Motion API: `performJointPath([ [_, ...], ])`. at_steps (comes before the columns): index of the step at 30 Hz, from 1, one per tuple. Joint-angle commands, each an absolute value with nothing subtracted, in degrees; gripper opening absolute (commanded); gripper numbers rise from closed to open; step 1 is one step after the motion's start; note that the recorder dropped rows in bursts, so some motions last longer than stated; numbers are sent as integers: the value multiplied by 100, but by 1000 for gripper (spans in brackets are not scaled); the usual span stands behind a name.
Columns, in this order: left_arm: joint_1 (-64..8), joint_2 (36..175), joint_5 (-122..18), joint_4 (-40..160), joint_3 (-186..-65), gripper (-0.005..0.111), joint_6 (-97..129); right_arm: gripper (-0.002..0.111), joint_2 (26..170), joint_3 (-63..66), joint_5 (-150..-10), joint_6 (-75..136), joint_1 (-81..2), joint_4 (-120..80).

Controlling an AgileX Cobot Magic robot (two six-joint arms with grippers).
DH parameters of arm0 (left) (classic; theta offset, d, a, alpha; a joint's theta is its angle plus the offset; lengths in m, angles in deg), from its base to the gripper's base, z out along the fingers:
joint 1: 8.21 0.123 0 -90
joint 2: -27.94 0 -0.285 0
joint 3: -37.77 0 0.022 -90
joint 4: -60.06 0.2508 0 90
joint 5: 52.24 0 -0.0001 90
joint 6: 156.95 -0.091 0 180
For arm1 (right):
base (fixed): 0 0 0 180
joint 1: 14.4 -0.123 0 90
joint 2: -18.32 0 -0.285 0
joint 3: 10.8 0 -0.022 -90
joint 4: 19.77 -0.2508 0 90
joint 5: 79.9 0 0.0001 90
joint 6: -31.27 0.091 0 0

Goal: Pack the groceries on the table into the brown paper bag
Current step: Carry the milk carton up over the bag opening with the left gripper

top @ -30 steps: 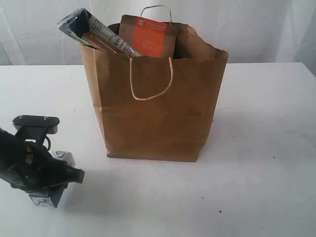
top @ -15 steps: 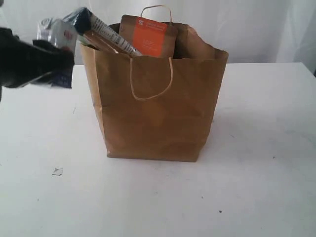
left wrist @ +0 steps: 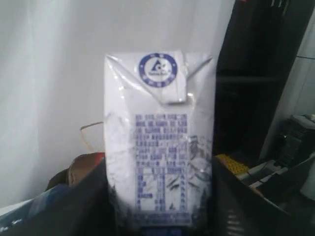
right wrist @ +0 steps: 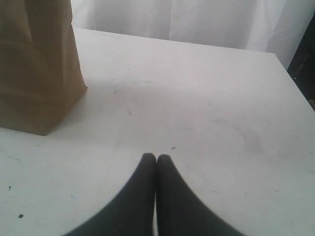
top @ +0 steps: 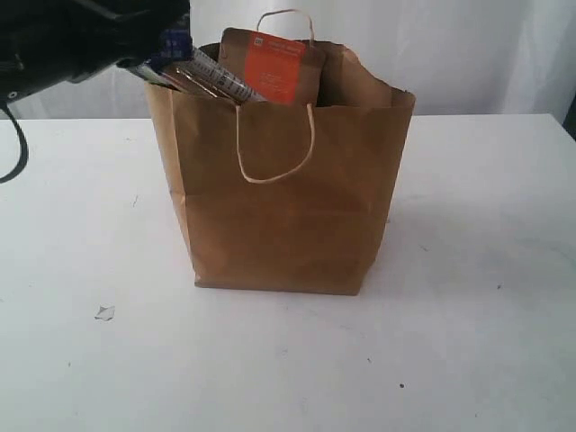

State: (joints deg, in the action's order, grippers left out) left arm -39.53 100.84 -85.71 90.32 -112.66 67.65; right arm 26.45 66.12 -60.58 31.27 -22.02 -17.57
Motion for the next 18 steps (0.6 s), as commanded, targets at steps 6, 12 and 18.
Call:
performJointPath([
  [6,-4422,10353,-8754,9482,-11861,0,6931,0,2610,6641,-6074,3162,-2178,-1760],
  [12,-4427,11165,-9124,9700,-12365,0,7120,0,2610,6641,-6074,3162,-2178,-1760],
  [18,-4427,12002,-9395,9788,-12909,0,7120,0,2610,6641,-6074,3162,-2178,-1760],
])
